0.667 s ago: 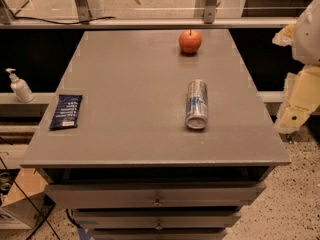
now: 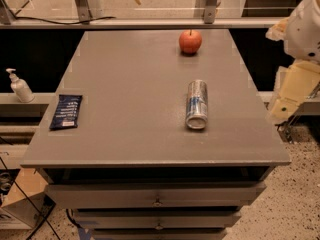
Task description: Pick apple
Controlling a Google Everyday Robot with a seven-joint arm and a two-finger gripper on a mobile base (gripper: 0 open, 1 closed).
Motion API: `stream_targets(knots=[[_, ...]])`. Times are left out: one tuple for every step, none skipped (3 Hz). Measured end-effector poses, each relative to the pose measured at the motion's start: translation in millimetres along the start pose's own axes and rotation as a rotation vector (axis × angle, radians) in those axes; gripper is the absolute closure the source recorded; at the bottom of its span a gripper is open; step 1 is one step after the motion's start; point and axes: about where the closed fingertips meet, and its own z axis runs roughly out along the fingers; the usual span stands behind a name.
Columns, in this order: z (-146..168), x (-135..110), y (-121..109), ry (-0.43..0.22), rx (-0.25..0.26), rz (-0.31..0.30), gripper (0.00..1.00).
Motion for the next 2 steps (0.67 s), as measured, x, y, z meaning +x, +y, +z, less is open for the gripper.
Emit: stream_targets(knots=[[20.1, -7.6, -26.9, -0.062, 0.009, 0.031, 0.0], [24.9, -7.9, -30.3, -0.067, 0.007, 0.034, 0.0]])
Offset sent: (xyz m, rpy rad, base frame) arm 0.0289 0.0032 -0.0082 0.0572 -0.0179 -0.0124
